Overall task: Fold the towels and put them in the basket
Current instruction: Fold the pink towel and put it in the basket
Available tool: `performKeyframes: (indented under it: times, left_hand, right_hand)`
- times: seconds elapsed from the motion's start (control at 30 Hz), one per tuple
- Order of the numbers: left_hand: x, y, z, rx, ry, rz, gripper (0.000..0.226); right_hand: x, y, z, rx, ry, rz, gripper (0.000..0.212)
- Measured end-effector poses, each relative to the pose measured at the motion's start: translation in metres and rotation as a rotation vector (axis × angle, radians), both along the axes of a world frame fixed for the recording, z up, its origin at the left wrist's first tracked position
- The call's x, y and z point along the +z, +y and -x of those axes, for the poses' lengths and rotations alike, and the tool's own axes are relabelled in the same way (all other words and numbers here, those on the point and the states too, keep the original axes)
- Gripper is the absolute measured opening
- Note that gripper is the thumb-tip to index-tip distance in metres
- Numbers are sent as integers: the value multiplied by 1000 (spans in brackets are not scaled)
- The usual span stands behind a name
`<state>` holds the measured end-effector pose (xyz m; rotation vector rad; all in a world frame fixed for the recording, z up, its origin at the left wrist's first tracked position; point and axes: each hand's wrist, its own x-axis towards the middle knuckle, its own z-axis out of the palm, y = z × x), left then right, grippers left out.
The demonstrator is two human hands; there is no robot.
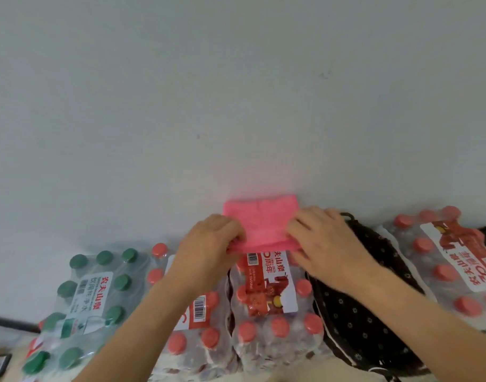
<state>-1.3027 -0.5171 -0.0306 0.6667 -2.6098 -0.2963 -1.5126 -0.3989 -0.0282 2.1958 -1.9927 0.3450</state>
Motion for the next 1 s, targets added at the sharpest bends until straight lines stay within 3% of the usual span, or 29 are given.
performKeyframes:
  times: [0.13,0.23,0.3,0.43,0.53,0.63,0.77,0.93,1.0]
  left_hand:
    - [-67,37,-19,-132,-290,-11,17]
    - [-77,56,-31,-118,-379,-75,24]
    - [-66,54,-25,-118,-351,-93,29]
    - [-72,47,11,-102,-237,-29,35]
    - [-99,47,20,-38,-404,-42,56]
    - [-112,50,13,-10,-490,-32,61]
    - [-114,42,-4,98,-368,-183,60]
    - [-103,43,2,415,-116,-463,59]
    - [-94,38,5,508,-48,-691,70]
  right_hand:
    - [-67,41,-19,123,45,-295,18]
    - [-78,62,-27,106,-75,-428,20]
    - [-69,55,-23,42,-209,-400,36]
    - [-62,18,-26,-35,-368,-111,30]
    - [-90,13,-34,-113,-253,-186,46]
    - [-114,25,-33,-209,-235,-287,56]
    - [-118,21,-27,-229,-263,-353,68]
    - [-113,17,-15,-327,-561,-451,97]
    - [-109,12,-8,-374,-701,-497,105]
